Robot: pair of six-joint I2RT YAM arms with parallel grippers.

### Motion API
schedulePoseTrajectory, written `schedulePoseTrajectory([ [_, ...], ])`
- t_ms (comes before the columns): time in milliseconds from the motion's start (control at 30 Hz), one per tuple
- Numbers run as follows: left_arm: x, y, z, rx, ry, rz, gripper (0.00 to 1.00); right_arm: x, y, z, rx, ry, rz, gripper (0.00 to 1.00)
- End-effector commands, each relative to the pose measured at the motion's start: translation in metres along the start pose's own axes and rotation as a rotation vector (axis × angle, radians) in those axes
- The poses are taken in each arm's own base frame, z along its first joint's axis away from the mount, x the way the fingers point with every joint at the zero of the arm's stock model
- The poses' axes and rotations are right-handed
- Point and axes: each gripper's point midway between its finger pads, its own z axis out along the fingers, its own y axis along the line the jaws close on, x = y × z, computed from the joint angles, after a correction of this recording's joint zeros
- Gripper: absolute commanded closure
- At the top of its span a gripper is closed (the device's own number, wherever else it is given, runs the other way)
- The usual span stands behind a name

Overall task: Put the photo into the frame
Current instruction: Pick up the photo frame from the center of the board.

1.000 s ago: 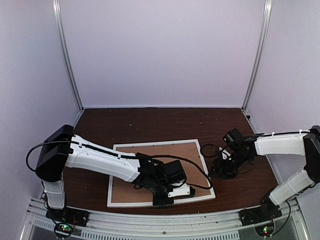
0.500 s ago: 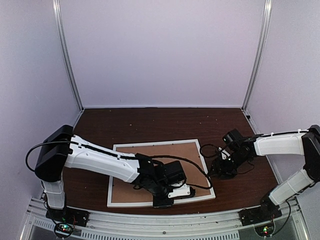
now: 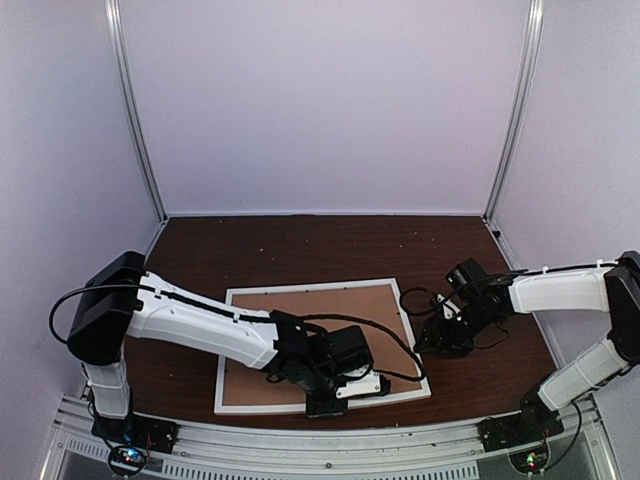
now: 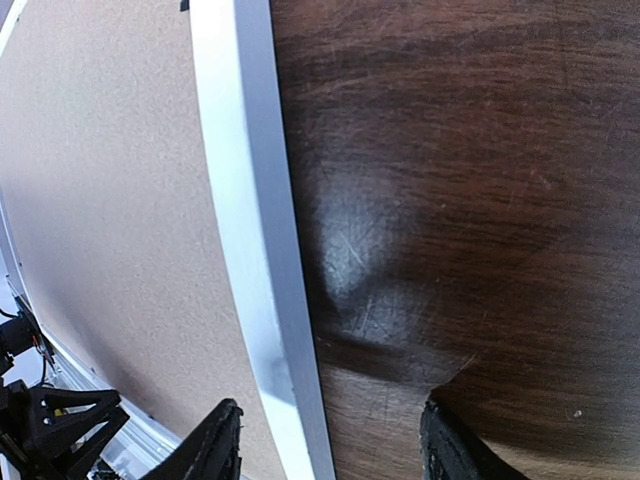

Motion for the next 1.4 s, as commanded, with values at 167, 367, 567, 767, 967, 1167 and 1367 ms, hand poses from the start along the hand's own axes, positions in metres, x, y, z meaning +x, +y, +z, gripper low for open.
schedulePoseTrajectory([
  [167, -0.003, 0.016, -0.018, -0.073, -0.013, 0.026, 0.95, 0.017, -0.005, 0.008, 0.016, 0.037, 0.014, 0.39],
  [367, -0.009, 0.017, -0.025, -0.070, -0.041, 0.023, 0.95, 0.024, 0.000, 0.013, -0.003, 0.040, 0.013, 0.39],
  [567, -0.016, 0.017, -0.033, -0.065, -0.067, 0.018, 0.95, 0.030, 0.005, 0.019, -0.006, 0.045, 0.005, 0.40],
  [767, -0.024, 0.016, -0.044, -0.055, -0.104, 0.001, 0.95, 0.034, 0.005, 0.019, 0.009, 0.046, -0.002, 0.41],
  [967, -0.029, 0.020, -0.055, -0.047, -0.140, -0.023, 0.95, 0.035, 0.003, 0.019, 0.013, 0.043, 0.005, 0.41],
  [1167, -0.027, 0.020, -0.051, -0.045, -0.130, -0.026, 0.94, 0.035, 0.004, 0.022, -0.008, 0.040, 0.025, 0.42],
  [1367, -0.021, 0.020, -0.047, -0.044, -0.121, -0.049, 0.75, 0.034, -0.008, 0.019, 0.078, 0.023, 0.015, 0.53],
])
